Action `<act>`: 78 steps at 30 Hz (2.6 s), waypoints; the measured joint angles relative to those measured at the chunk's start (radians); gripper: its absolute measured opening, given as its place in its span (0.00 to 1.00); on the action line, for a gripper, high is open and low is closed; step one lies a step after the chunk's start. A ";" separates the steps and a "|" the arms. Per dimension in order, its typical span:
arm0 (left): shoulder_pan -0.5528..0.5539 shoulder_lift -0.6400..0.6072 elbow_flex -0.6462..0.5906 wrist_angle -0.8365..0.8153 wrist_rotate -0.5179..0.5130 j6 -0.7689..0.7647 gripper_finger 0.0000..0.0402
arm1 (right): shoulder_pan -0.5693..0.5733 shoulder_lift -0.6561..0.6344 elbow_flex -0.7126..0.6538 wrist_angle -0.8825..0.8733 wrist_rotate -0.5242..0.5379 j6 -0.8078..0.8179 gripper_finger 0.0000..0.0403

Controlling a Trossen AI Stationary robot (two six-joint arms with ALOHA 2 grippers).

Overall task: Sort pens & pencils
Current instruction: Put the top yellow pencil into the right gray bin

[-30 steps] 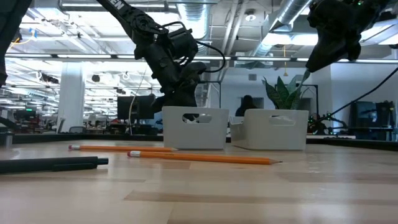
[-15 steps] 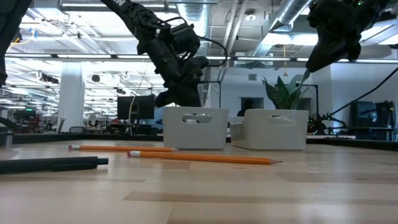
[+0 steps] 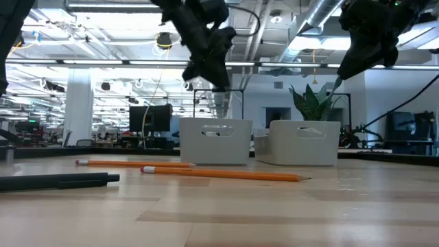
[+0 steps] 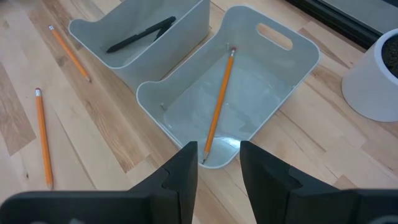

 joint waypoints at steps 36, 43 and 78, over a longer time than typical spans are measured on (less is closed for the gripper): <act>-0.314 -0.625 0.020 -0.697 -0.625 -0.298 0.18 | 0.001 0.000 0.000 0.015 0.000 0.000 0.36; -0.405 -0.631 -0.177 -0.700 -0.611 -0.340 0.18 | 0.001 0.000 0.000 0.041 0.000 0.000 0.35; -0.397 -0.630 -0.594 -0.268 -0.292 -0.137 0.35 | 0.001 0.000 0.000 0.090 0.000 0.000 0.35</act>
